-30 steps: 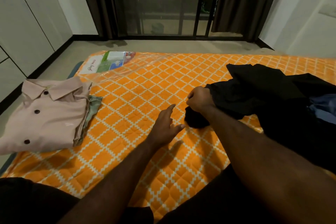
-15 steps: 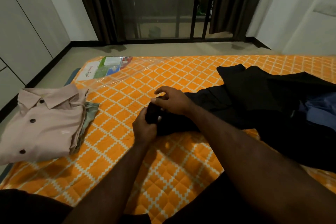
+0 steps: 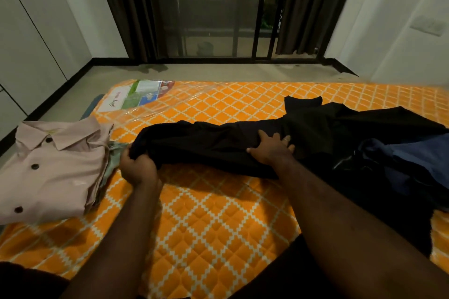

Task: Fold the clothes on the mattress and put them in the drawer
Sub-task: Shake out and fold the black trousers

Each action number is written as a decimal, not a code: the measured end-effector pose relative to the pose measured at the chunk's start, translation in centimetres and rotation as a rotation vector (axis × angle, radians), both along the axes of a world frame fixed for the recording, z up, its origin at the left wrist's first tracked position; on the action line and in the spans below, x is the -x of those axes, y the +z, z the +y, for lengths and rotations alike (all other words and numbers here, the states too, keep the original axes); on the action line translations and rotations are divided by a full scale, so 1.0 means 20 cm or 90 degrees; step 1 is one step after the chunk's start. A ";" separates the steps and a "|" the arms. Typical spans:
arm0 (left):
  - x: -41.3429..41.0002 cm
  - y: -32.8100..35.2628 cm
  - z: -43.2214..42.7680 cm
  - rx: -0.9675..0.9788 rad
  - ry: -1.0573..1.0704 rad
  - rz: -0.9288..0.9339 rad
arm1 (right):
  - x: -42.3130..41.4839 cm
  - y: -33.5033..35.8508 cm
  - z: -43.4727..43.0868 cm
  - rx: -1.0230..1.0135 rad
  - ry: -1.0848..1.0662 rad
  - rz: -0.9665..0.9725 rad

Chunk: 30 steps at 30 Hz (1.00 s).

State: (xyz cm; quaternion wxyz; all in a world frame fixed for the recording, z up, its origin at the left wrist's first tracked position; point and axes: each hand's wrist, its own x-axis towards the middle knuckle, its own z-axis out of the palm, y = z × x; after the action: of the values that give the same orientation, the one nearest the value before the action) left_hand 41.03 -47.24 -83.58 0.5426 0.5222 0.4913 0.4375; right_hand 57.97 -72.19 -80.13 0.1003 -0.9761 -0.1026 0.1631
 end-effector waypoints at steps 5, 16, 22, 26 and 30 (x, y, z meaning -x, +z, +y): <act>0.04 0.00 0.09 -0.042 -0.058 0.064 | -0.02 -0.03 -0.03 0.098 -0.050 -0.009; -0.08 -0.04 -0.40 -0.774 -0.679 0.326 | 0.09 0.00 0.07 0.137 0.022 -0.070; -0.06 -0.26 -0.61 -0.788 -0.761 0.504 | 0.14 0.00 0.10 0.072 0.019 0.030; -0.08 -0.29 -0.50 -0.923 -0.633 0.455 | 0.13 -0.01 0.12 0.043 0.046 0.064; -0.08 -0.20 -0.39 -0.875 -0.498 0.416 | 0.10 -0.01 0.12 0.037 0.066 0.031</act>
State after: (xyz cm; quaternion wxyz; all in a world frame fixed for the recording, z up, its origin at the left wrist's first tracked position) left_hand 42.71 -54.99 -87.50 0.0486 0.9673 0.0330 0.2468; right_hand 55.93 -69.88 -80.29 0.0660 -0.9678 -0.1455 0.1946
